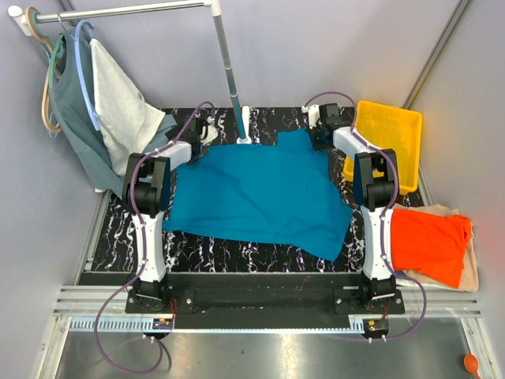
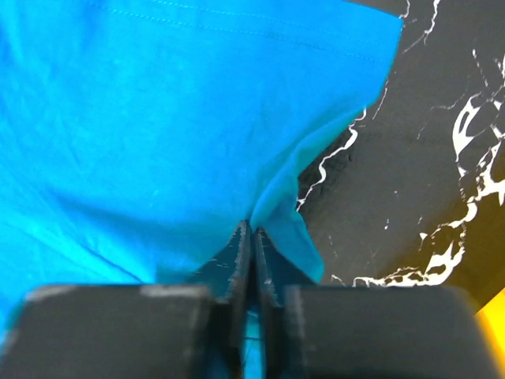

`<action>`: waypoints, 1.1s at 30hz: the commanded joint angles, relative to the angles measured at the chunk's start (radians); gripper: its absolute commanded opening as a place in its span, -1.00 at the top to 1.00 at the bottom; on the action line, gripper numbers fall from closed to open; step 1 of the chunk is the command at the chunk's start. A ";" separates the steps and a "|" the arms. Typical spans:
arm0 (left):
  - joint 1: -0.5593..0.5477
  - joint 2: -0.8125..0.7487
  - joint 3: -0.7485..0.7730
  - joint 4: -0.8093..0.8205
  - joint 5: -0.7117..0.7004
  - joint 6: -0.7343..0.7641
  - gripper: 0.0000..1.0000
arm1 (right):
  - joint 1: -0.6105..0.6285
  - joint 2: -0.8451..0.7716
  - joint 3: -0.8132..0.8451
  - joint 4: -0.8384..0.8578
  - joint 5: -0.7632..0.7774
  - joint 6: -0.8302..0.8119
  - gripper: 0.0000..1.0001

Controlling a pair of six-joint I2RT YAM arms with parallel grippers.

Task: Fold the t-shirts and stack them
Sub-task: Flatten the tshirt out

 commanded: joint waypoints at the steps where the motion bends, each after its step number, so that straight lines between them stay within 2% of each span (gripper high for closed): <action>1: -0.021 -0.002 0.005 -0.075 0.036 -0.047 -0.97 | 0.003 0.002 0.068 -0.045 -0.016 0.001 1.00; 7: -0.032 -0.021 0.033 -0.120 0.058 -0.086 -0.91 | 0.004 -0.044 0.060 -0.048 0.017 0.001 1.00; 12: -0.035 -0.099 -0.008 -0.137 0.074 -0.090 -0.90 | 0.004 -0.142 -0.053 -0.054 0.033 -0.025 0.97; 16: -0.037 -0.137 -0.025 -0.143 0.079 -0.079 -0.91 | 0.003 -0.184 -0.078 -0.053 0.069 -0.030 -0.07; 18: -0.038 -0.145 -0.024 -0.144 0.079 -0.076 -0.91 | 0.003 -0.178 -0.061 -0.046 0.095 -0.028 -0.19; 21: -0.038 -0.140 -0.009 -0.147 0.076 -0.073 -0.91 | 0.004 -0.152 -0.011 -0.036 0.109 -0.019 -0.28; 33: -0.038 -0.091 0.074 -0.180 0.090 -0.094 -0.91 | -0.022 0.063 0.241 -0.033 0.102 0.025 -0.25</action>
